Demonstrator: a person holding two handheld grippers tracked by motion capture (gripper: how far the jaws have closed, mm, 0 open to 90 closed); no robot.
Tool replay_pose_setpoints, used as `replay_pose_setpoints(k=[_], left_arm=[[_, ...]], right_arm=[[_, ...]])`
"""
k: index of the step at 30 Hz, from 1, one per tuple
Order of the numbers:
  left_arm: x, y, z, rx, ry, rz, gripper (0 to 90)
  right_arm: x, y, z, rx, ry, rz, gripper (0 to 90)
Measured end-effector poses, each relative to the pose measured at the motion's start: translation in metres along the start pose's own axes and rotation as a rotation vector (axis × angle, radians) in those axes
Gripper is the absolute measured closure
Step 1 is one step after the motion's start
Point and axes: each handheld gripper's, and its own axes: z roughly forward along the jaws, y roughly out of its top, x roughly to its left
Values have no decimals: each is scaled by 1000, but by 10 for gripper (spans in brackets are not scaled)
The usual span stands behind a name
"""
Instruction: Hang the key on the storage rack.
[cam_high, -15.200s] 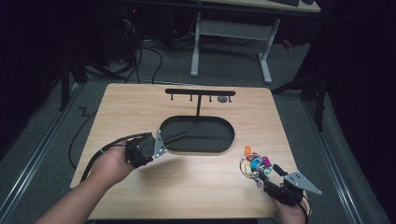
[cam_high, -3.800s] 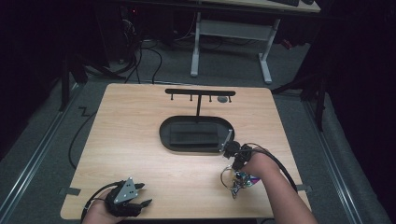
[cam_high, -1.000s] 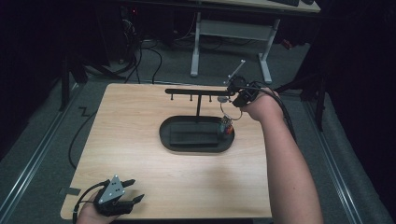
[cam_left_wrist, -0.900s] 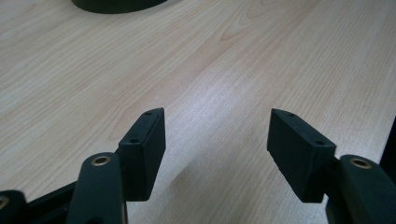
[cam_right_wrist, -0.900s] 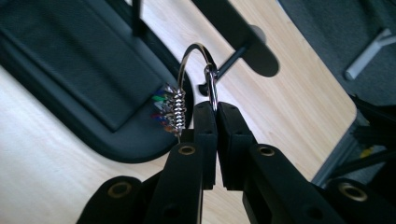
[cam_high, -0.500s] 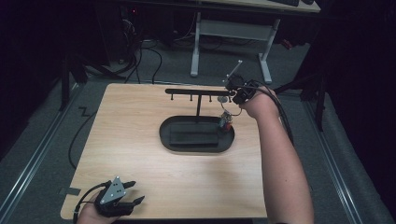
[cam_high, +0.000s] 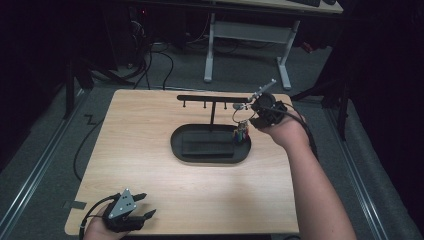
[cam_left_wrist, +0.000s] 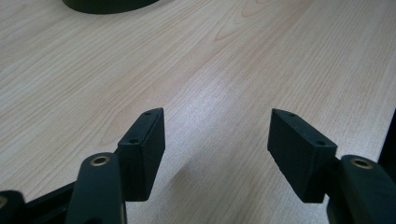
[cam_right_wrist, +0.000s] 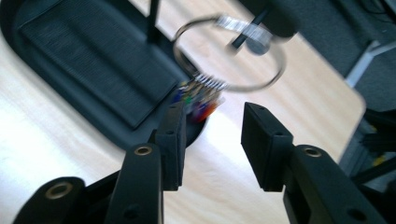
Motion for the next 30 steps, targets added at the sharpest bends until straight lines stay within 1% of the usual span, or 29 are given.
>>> replay_pose_setpoints(k=[2, 5, 7, 8, 9, 12, 15, 17, 19, 20, 22, 24, 26, 27, 29, 30], left_arm=[[0, 1, 0, 1, -2, 0, 371], [-1, 3, 1, -7, 0, 3, 370], [-2, 3, 1, -10, -1, 0, 370], [-2, 3, 1, -10, -1, 0, 370], [-2, 4, 2, -10, -2, 3, 370], [-1, 4, 3, -11, -6, -1, 371], [-1, 4, 4, -4, -9, -1, 371], [-1, 4, 5, -7, -10, -3, 371], [0, 5, 5, -5, -10, -4, 370], [0, 5, 6, -6, -10, -5, 370], [0, 5, 6, -8, -10, -6, 369], [1, 5, 6, -9, -10, -9, 369], [1, 5, 6, -8, -12, -10, 369], [1, 5, 7, -10, -12, -10, 369], [0, 5, 7, -6, -14, -9, 369], [0, 5, 8, -10, -13, -10, 370]], right_arm=[[6, -12, 2, -5, 2, 10, 572], [16, -33, 7, -23, 24, 45, 527], [25, -47, 9, -52, 31, 57, 486], [25, -47, 9, -52, 31, 57, 486], [32, -60, 10, -78, 29, 60, 465], [43, -77, 11, -107, 28, 83, 437], [55, -97, 14, -149, 28, 106, 397], [62, -109, 16, -175, 23, 114, 389], [68, -121, 20, -206, 27, 122, 389], [70, -125, 21, -213, 29, 131, 386], [76, -136, 26, -238, 23, 140, 379], [83, -148, 32, -262, 29, 153, 367], [90, -160, 39, -290, 36, 177, 366], [95, -169, 44, -299, 39, 202, 363], [103, -180, 51, -309, 25, 212, 356], [109, -188, 55, -322, 19, 232, 350]])
